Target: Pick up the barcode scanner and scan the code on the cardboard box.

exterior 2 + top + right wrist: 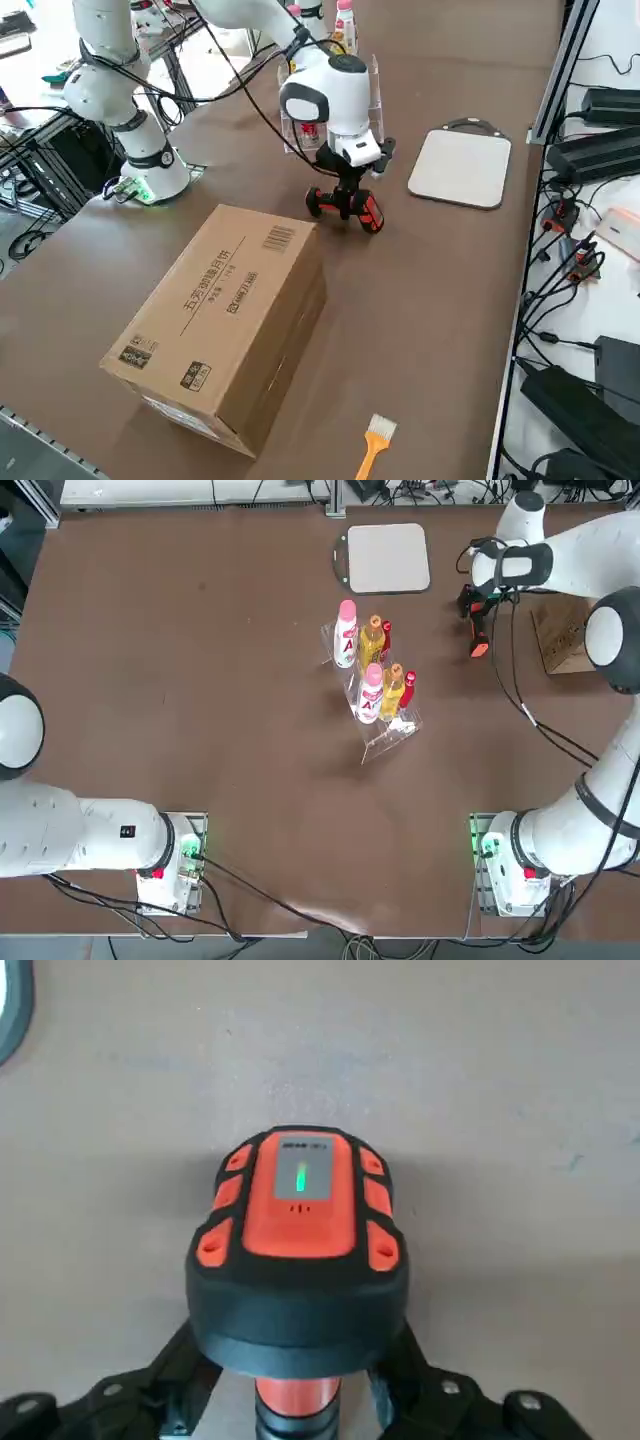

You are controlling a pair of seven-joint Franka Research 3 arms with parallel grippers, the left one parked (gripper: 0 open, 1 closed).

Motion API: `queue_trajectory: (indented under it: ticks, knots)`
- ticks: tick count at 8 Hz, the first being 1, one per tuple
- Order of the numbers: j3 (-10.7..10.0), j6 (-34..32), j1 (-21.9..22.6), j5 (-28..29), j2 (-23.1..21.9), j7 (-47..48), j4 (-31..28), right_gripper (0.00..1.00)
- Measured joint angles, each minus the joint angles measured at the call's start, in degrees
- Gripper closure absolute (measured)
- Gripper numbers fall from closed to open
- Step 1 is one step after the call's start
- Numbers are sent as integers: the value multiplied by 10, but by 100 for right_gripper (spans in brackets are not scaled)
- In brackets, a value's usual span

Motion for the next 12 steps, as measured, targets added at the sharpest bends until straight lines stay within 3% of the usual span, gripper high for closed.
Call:
queue_trajectory:
  ticks: [2, 5, 6, 10, 12]
  knots:
    - [0, 2, 0, 0, 4, 0, 0, 18]
    - [0, 3, 0, 0, 4, -2, 0, 37]
    - [0, 3, 0, 0, 4, -2, 0, 57]
    - [0, -11, 1, 0, -14, -5, 5, 57]
    - [-1, -78, 0, 0, -79, -5, 13, 57]
